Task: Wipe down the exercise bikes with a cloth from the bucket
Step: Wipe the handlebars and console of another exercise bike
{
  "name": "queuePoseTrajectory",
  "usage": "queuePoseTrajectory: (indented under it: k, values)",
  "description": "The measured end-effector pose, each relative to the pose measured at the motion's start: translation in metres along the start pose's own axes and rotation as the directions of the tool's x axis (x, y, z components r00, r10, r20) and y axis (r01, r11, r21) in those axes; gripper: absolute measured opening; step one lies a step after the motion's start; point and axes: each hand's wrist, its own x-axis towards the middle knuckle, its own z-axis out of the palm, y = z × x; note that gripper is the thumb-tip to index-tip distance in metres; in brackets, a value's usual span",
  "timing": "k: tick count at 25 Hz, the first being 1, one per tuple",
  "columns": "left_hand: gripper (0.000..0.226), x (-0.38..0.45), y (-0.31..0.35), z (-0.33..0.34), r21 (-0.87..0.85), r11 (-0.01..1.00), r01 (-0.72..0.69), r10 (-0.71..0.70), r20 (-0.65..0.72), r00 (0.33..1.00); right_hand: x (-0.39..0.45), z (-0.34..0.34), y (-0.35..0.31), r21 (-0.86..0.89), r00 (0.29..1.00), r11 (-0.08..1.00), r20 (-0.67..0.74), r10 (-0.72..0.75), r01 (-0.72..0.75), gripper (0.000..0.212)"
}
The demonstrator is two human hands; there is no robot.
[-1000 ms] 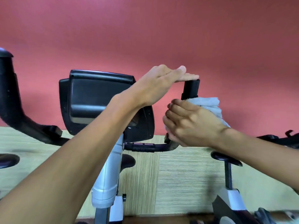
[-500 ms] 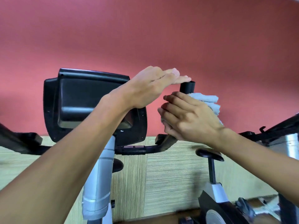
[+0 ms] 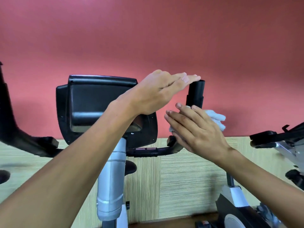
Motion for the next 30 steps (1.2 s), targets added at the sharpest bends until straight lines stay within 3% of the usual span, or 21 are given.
queuePoseTrajectory:
  k: [2,4,7,9,11,13,15,18,21,25,28,30]
  values:
    - [0.043,-0.001,0.001,0.001,0.018,0.999,-0.027,0.027,-0.027,0.999,-0.001,0.001,0.005,0.025,0.999,1.000,0.045,0.008,-0.009,0.048]
    - [0.042,-0.001,0.002,0.003,0.012,1.000,-0.002,0.002,-0.029,1.000,0.001,0.004,-0.001,0.143,0.965,0.955,0.021,0.260,-0.260,0.058]
    - [0.029,0.000,0.003,0.004,-0.059,0.996,0.074,-0.077,-0.053,0.996,-0.012,0.014,-0.037,0.406,0.789,0.714,0.029,0.614,-0.570,0.073]
    - [0.036,-0.003,0.008,0.006,-0.068,0.993,0.093,-0.099,-0.097,0.990,-0.016,0.016,-0.049,0.555,0.704,0.565,0.055,0.708,-0.611,0.081]
    - [0.042,-0.001,0.014,0.013,-0.052,0.991,0.120,-0.125,-0.129,0.984,-0.009,0.021,-0.040,0.609,0.658,0.502,0.044,0.752,-0.614,0.081]
    - [0.040,0.006,0.020,0.025,-0.025,0.985,0.171,-0.173,-0.199,0.965,-0.006,0.028,-0.037,0.656,0.637,0.497,-0.032,0.770,-0.568,0.079]
    - [0.040,0.013,0.023,0.040,-0.035,0.977,0.209,-0.208,-0.329,0.921,-0.023,0.041,-0.049,0.671,0.667,0.526,-0.063,0.742,-0.523,0.082]
    - [0.024,0.023,0.030,0.067,0.049,0.966,0.253,-0.194,-0.508,0.839,-0.070,0.075,-0.065,0.683,0.713,0.580,-0.123,0.691,-0.444,0.084]
    - [0.027,0.029,0.035,0.084,0.160,0.947,0.277,-0.122,-0.621,0.774,-0.068,0.095,-0.058,0.692,0.709,0.642,-0.266,0.653,-0.331,0.074]
    - [0.045,0.027,0.034,0.092,0.402,0.842,0.360,0.006,-0.674,0.739,-0.067,0.110,-0.057,0.613,0.597,0.744,-0.502,0.626,-0.265,0.066]
    - [0.042,0.019,0.030,0.110,0.546,0.756,0.362,0.113,-0.653,0.749,-0.084,0.131,-0.065,0.593,0.551,0.749,-0.535,0.640,-0.295,0.064]
    - [0.047,0.008,0.023,0.123,0.721,0.620,0.310,0.252,-0.557,0.791,-0.073,0.130,-0.067,0.610,0.514,0.735,-0.547,0.660,-0.295,0.062]
